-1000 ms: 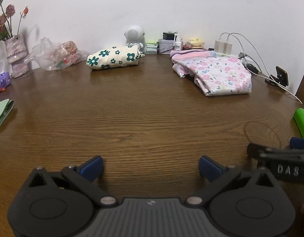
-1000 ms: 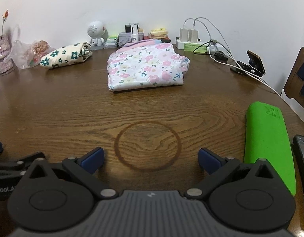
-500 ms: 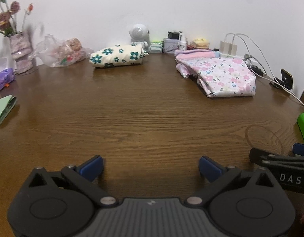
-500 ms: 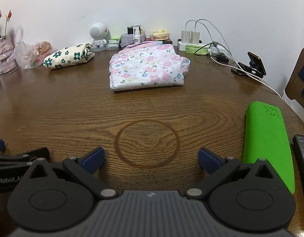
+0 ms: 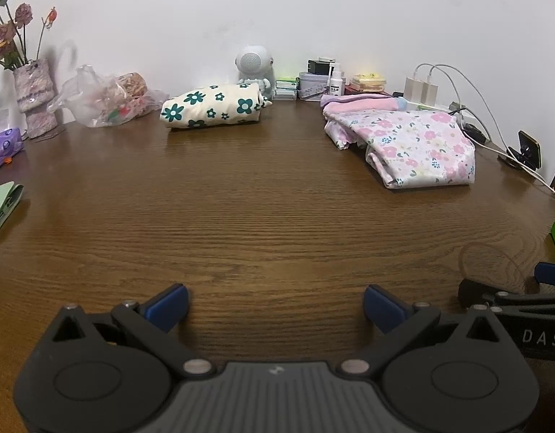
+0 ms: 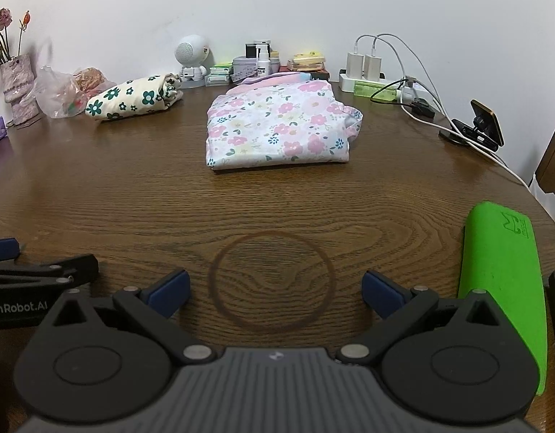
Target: Fold clothes
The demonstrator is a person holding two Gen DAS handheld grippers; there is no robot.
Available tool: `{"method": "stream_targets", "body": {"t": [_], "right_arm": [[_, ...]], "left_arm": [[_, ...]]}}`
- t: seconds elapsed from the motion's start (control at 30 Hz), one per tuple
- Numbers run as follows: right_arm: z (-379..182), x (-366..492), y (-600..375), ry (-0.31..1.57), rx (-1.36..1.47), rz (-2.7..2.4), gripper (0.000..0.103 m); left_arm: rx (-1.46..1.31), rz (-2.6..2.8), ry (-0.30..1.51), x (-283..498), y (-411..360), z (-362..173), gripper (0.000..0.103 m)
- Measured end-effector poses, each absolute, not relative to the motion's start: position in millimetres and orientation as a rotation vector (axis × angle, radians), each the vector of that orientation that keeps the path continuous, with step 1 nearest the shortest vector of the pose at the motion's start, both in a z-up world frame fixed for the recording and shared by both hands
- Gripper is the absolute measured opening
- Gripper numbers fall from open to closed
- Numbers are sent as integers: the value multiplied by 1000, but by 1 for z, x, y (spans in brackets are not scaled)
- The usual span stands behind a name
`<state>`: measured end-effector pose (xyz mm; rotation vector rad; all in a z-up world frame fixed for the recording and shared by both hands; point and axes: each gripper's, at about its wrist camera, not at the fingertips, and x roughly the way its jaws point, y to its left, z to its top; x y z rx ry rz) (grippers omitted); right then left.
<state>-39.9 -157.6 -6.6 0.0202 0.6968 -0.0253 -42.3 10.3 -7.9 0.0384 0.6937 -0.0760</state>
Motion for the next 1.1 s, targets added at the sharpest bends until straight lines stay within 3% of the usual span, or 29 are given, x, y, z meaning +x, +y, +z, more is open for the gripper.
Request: {"method": "stream_targets", "body": {"t": [1.1], "right_arm": [[-7, -34, -158, 696, 11, 23, 103]], "left_arm": [[26, -44, 695, -40, 9, -7, 103]]}}
